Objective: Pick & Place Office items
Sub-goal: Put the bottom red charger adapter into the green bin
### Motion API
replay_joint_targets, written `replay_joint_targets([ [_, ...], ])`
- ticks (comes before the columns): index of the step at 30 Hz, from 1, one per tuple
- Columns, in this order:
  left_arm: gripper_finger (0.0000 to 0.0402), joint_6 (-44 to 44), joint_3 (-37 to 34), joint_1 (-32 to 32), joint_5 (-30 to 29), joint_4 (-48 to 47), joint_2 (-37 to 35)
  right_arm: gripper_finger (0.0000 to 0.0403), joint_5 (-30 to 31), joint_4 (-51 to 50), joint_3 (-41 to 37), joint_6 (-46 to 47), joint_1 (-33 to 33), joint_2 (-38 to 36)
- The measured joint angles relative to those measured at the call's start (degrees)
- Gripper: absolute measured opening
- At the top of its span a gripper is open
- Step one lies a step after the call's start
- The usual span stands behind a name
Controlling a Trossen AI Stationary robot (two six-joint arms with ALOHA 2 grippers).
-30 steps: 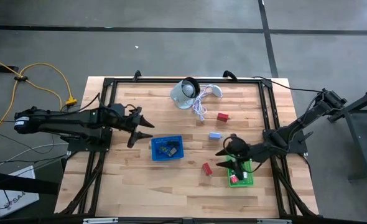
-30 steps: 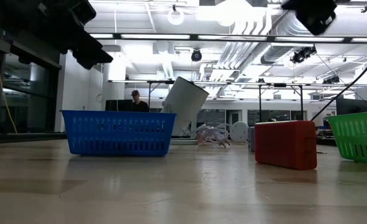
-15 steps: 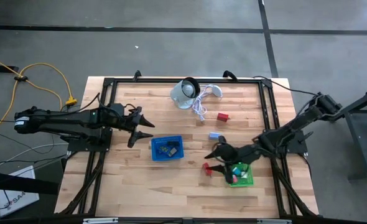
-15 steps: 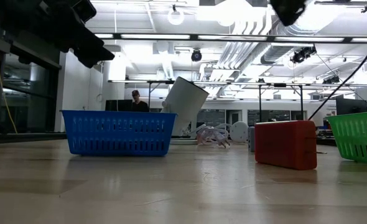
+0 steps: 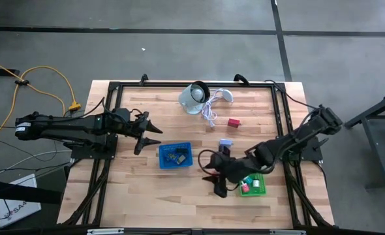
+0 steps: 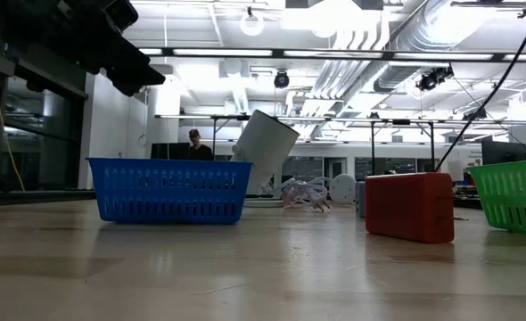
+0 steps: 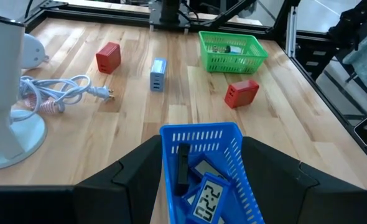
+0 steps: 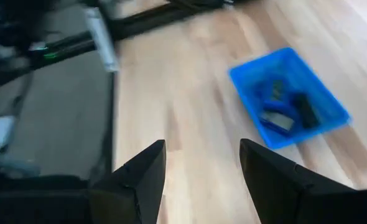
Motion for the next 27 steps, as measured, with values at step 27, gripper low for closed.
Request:
replay_joint_targets([
  [27,0.0211,0.0,0.0,0.0,0.0,-0.07,0.0,0.0192,-18.02,-28.13,6.02,46.78,-7.64,16.62],
])
